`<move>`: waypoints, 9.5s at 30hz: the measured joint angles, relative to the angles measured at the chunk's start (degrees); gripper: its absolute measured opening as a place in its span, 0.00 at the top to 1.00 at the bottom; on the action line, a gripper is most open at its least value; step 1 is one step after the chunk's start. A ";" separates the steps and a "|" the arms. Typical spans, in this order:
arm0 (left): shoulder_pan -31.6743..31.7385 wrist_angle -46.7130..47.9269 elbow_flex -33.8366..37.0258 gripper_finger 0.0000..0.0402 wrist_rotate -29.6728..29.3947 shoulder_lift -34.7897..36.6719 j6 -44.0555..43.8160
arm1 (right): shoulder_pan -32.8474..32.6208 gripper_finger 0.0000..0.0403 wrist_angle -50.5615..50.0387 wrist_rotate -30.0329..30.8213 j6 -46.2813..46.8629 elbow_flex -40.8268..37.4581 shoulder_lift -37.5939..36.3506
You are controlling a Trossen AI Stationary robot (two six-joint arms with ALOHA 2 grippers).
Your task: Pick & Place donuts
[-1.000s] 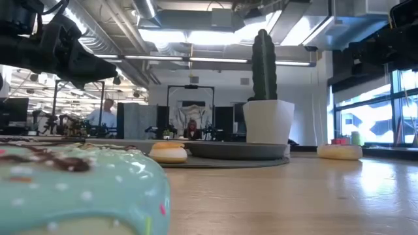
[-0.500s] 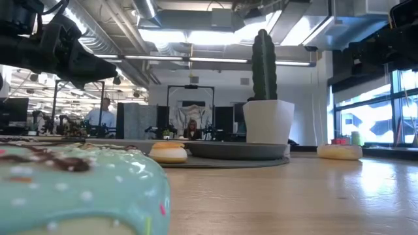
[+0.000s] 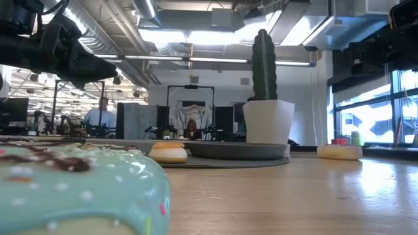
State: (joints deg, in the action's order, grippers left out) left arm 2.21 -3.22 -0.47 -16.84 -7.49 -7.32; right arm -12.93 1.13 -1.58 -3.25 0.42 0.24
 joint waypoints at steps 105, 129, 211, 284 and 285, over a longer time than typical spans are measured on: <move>-0.01 0.02 0.00 0.68 0.07 0.00 -7.90 | 0.00 0.36 0.81 5.28 6.05 -0.01 0.00; -0.23 -0.05 -0.02 0.44 1.57 0.00 -9.85 | 0.00 0.36 0.85 5.57 9.00 -0.01 0.00; -13.51 64.85 -45.55 0.97 20.99 -75.11 -23.42 | 0.00 0.36 1.89 12.55 7.28 0.00 0.01; 5.54 45.89 -68.28 0.62 13.62 -85.15 -2.43 | 0.00 0.36 1.89 12.52 5.77 -0.01 0.03; 3.78 44.72 -68.28 0.62 13.94 -85.26 -2.37 | 0.00 0.36 1.90 12.53 5.77 -0.01 0.03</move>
State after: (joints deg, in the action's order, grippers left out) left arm 5.98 41.51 -68.75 -2.90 -92.75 -9.70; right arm -12.93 3.04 10.95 2.52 0.40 0.27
